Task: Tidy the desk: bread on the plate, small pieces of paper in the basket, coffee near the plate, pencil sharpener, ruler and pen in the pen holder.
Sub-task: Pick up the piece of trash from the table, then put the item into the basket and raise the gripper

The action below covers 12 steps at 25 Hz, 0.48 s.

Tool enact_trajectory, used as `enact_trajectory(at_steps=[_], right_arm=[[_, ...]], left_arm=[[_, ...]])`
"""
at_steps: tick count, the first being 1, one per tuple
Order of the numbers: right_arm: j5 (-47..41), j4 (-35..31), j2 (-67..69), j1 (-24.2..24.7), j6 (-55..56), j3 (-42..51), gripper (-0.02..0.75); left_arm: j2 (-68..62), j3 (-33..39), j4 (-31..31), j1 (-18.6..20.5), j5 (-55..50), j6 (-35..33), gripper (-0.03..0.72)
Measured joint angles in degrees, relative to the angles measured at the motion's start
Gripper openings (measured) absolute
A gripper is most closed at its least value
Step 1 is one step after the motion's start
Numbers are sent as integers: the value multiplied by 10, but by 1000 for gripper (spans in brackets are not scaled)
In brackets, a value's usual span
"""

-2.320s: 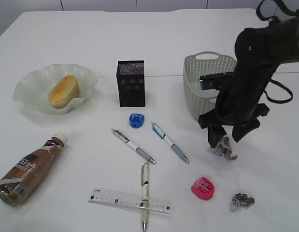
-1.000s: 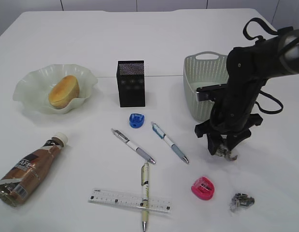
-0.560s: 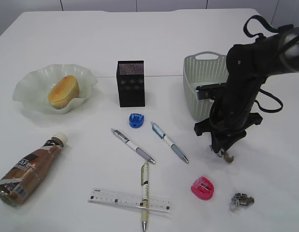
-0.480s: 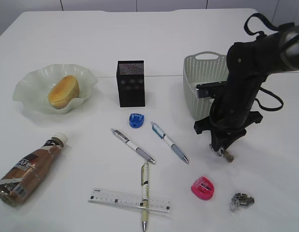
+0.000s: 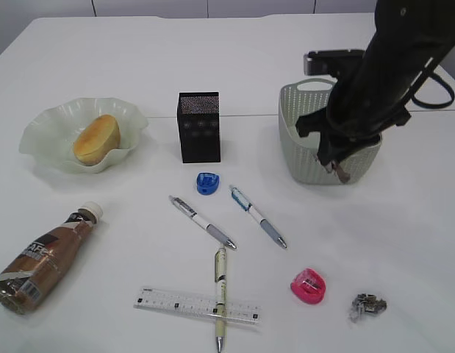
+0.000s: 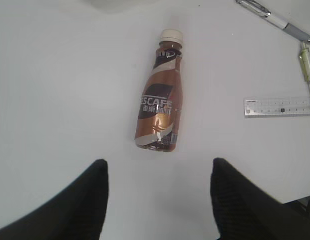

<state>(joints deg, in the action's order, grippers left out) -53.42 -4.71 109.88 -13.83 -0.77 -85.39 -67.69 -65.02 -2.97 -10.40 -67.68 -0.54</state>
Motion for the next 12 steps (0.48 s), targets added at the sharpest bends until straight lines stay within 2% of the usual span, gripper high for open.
enact_trajectory(at_steps=[7,12], right_arm=[[53,1,9,5,34,-107,170],[64,47,70,20,83,-172,174]], left_arm=[[0,0,0,0,0,0,470],[0,0,0,0,0,0,470]])
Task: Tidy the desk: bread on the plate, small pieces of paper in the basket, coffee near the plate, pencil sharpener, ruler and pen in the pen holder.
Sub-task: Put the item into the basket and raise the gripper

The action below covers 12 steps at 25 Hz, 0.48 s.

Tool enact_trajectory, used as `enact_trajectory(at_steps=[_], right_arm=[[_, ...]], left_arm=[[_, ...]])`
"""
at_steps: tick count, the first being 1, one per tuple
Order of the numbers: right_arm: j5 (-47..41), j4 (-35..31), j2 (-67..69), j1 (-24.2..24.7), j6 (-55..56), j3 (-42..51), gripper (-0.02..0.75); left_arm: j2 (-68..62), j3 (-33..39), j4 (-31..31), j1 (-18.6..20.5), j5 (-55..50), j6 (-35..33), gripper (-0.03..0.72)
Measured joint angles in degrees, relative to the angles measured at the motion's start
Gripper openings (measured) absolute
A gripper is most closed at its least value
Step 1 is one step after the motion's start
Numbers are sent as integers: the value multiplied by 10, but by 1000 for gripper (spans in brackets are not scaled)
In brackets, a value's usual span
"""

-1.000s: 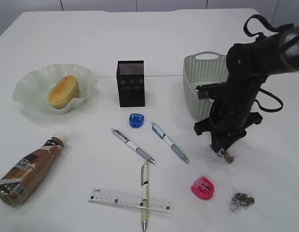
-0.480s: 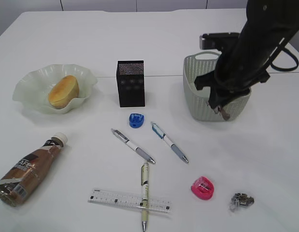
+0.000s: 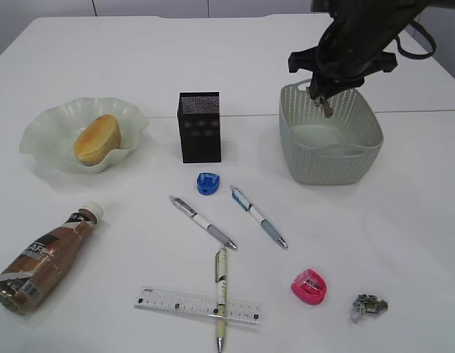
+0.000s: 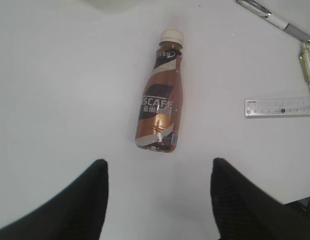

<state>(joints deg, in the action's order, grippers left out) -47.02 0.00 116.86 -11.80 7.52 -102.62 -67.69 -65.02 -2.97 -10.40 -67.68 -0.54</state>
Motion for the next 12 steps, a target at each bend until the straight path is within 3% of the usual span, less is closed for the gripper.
enact_trajectory(at_steps=[3,8,12], right_arm=[[0,10,29,5,6,-18,239],[-1,15,40,7,8,-19,533],[-45,16,39,7,8,-30,594]], left_arm=[[0,0,0,0,0,0,470],[0,0,0,0,0,0,470],[0,0,0,0,0,0,470]])
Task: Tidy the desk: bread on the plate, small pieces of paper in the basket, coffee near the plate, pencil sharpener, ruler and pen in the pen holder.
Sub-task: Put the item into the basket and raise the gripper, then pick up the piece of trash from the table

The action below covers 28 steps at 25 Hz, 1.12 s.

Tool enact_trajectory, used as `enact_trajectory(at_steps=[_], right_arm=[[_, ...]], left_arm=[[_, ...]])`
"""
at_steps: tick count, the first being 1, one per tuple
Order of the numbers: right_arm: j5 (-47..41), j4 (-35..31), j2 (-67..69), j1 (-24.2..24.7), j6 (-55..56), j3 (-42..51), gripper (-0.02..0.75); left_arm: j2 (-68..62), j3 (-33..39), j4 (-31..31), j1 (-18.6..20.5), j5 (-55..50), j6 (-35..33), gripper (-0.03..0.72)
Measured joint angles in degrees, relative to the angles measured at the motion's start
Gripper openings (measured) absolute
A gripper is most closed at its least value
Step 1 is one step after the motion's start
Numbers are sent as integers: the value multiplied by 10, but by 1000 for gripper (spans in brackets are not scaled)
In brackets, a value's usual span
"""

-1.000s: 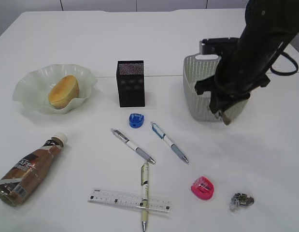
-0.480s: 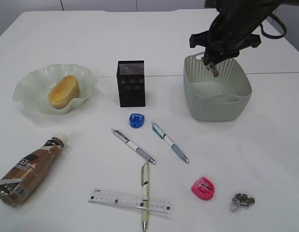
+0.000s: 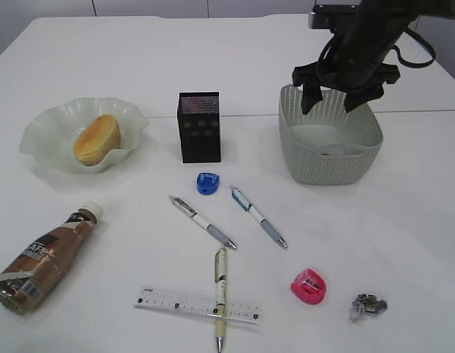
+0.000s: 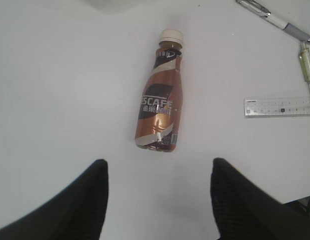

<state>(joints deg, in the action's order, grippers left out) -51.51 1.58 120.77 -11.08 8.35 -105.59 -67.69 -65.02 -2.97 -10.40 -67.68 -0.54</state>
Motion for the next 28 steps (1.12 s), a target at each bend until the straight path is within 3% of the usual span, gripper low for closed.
enact_trajectory(at_steps=[7,14,28], right_arm=[[-168,-9,-45,0,-35,-1,556],[-184,-20,-139,0,-41,82,552],[-137,-36,-295,-51,-57,413,552]], left_arm=[[0,0,0,0,2,0,470],[0,0,0,0,2,0,470],[0,0,-1,0,14,0,470]])
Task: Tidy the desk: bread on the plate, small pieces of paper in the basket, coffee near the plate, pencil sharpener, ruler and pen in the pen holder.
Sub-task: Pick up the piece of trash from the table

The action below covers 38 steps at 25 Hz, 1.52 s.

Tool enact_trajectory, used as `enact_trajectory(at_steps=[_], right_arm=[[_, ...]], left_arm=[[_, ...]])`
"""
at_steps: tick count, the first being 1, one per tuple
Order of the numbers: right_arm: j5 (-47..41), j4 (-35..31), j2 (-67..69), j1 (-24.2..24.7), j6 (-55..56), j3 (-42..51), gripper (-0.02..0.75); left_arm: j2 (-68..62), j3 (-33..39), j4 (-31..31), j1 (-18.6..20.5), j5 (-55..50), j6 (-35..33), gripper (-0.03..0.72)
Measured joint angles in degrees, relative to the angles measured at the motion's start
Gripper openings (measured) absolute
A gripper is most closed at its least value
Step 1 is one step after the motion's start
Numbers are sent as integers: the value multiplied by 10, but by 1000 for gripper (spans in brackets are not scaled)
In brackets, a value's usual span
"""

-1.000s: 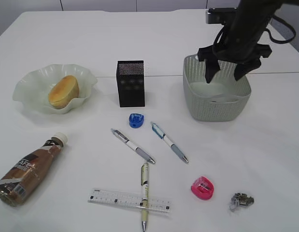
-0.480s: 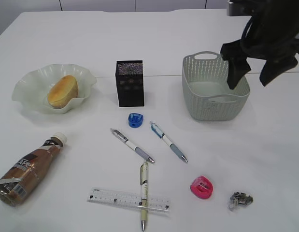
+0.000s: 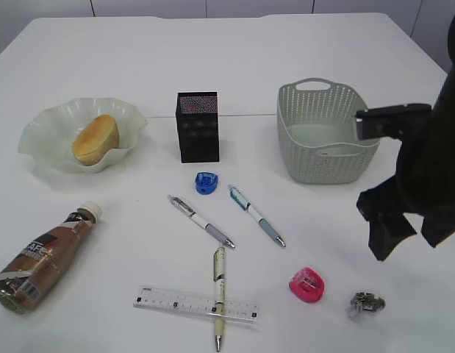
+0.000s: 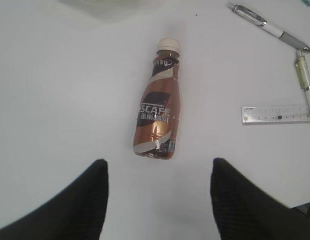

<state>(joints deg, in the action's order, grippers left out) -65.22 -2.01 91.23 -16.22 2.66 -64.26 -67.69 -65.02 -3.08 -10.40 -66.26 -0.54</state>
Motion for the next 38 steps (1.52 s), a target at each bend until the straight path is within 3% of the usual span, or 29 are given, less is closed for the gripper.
enact_trajectory(at_steps=[8,16,38], right_arm=[[90,-24,-4,-3,-7,95,552],[162,-57,-4,-4,20,113,552],[199,-79,131,-4,41,113,552]], left_arm=[[0,0,-16,0,0,0,470],[0,0,-24,0,13,0,470],[0,0,-26,0,19,0,469]])
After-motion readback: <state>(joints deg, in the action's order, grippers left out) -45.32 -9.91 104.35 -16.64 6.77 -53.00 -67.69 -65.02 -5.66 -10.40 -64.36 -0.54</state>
